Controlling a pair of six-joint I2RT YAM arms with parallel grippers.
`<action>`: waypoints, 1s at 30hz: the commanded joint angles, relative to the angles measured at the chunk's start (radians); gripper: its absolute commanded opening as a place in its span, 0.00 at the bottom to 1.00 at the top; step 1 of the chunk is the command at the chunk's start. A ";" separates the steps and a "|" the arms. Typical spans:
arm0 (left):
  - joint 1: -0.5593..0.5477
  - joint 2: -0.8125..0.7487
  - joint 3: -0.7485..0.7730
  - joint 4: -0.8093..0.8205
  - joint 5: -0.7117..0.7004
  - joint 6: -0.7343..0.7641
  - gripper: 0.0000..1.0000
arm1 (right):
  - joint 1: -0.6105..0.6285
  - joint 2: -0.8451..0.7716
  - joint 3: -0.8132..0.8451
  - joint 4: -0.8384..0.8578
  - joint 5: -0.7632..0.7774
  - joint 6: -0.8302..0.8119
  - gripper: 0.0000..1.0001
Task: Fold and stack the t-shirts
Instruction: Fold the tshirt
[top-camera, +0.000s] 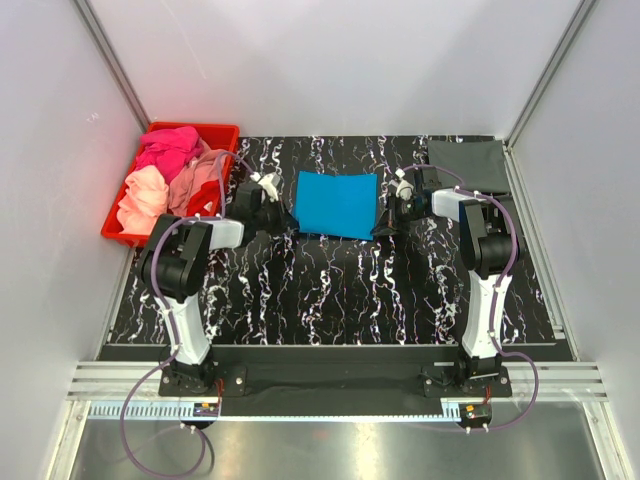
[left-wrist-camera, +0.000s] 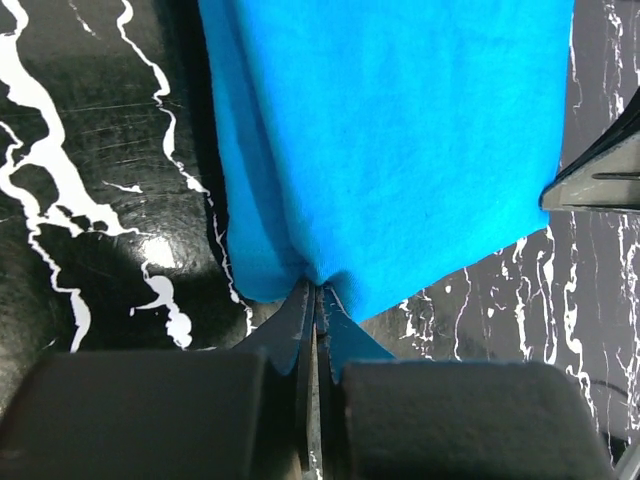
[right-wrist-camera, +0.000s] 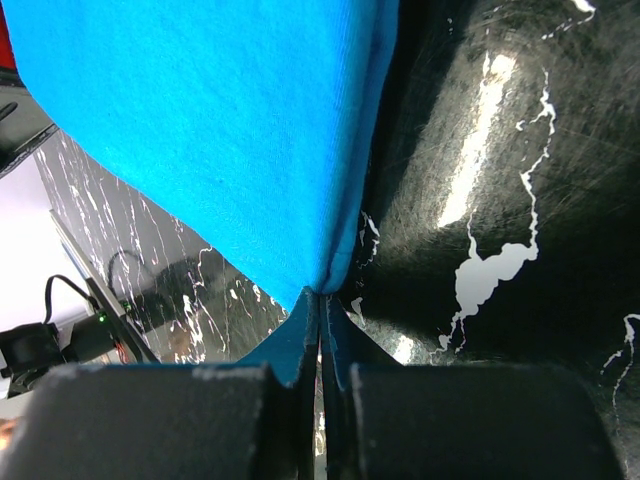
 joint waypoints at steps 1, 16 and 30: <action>0.005 -0.001 0.051 0.031 0.029 0.021 0.00 | -0.005 0.007 0.017 -0.008 0.020 -0.004 0.00; 0.001 -0.081 0.130 -0.358 -0.258 0.192 0.00 | -0.017 -0.052 -0.017 -0.004 0.049 -0.015 0.00; 0.003 -0.207 0.238 -0.460 -0.269 0.166 0.46 | -0.019 -0.153 0.066 -0.178 0.122 -0.009 0.41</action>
